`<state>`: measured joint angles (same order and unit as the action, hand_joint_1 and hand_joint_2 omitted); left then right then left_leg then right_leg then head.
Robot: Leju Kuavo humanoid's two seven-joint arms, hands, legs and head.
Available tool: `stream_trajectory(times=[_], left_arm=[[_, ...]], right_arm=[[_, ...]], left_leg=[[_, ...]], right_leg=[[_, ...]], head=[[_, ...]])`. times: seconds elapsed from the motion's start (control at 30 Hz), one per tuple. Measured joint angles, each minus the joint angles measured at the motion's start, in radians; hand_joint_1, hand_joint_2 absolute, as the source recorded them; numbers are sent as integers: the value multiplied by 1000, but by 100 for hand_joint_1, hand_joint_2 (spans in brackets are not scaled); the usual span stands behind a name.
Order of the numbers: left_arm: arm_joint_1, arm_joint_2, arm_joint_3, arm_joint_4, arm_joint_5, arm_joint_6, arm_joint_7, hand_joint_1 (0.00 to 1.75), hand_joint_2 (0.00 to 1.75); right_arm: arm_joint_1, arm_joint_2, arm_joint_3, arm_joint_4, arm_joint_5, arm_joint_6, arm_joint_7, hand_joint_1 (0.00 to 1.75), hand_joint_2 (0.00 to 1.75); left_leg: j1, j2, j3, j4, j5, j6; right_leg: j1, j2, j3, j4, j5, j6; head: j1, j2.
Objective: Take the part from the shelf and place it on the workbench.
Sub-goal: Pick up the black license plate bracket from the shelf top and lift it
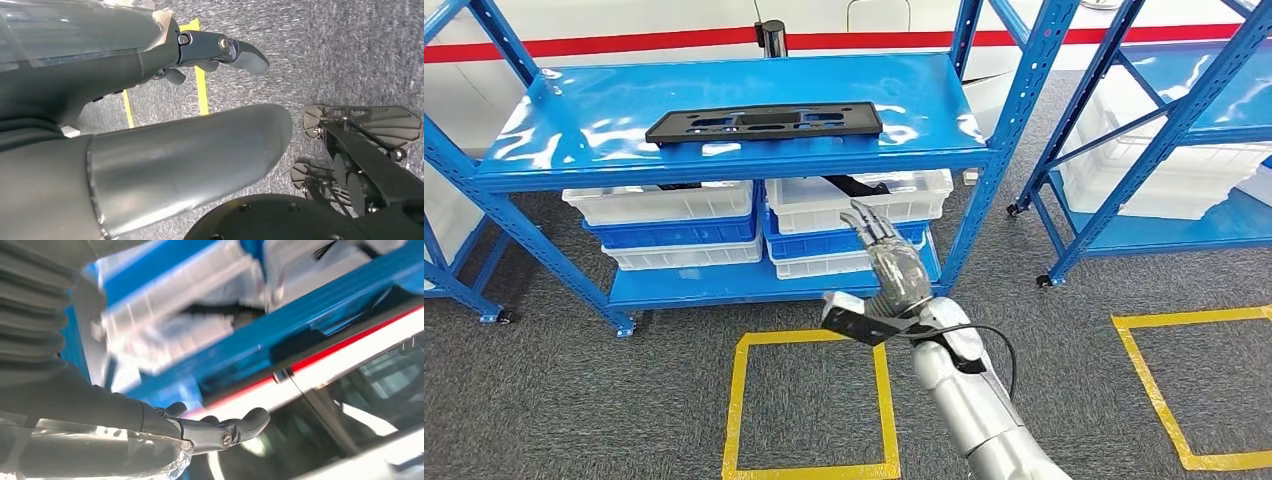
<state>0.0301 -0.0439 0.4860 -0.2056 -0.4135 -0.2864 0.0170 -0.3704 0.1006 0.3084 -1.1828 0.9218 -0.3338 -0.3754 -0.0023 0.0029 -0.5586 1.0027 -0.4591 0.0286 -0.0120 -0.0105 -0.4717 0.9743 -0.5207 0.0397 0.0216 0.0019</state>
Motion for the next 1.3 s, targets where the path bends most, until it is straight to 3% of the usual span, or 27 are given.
stream_trajectory(times=[0.17, 0.33, 0.73, 1.0, 1.3], left_arm=[[0, 1, 0, 0, -42, -7, -9, 0, 0], [-1, 1, 1, 0, -71, -17, -10, 0, 0], [-12, -2, 8, 0, -108, -19, -11, 0, 0], [-13, -6, 9, 0, -118, -19, -11, 0, 0], [-13, -12, 41, 0, -117, -16, -2, 0, 0]], right_arm=[[-16, 2, 133, -7, 253, -108, 111, 0, 175], [-60, 14, 243, 11, 364, -144, 169, 0, 175], [-132, 55, 389, 69, 374, -159, 188, 0, 175], [-146, 56, 419, 96, 348, -172, 197, 0, 175], [-186, 63, 421, 170, 343, -144, 279, 0, 175]], left_leg=[[0, 0, 0, 0, 1, -1], [0, 0, 0, 0, 1, -1], [0, 0, 0, 0, 1, -1], [0, 0, 0, 0, 1, -1], [0, 0, 0, 0, 1, -1]], right_leg=[[0, 0, 0, 0, 0, 0], [0, 0, -1, 0, 0, 0], [0, 0, -1, 0, 0, 0], [0, 0, -1, 0, 0, 0], [0, 0, 0, 0, 0, 0]], head=[[0, 0], [0, 0], [0, 0], [0, 0], [0, 0]])
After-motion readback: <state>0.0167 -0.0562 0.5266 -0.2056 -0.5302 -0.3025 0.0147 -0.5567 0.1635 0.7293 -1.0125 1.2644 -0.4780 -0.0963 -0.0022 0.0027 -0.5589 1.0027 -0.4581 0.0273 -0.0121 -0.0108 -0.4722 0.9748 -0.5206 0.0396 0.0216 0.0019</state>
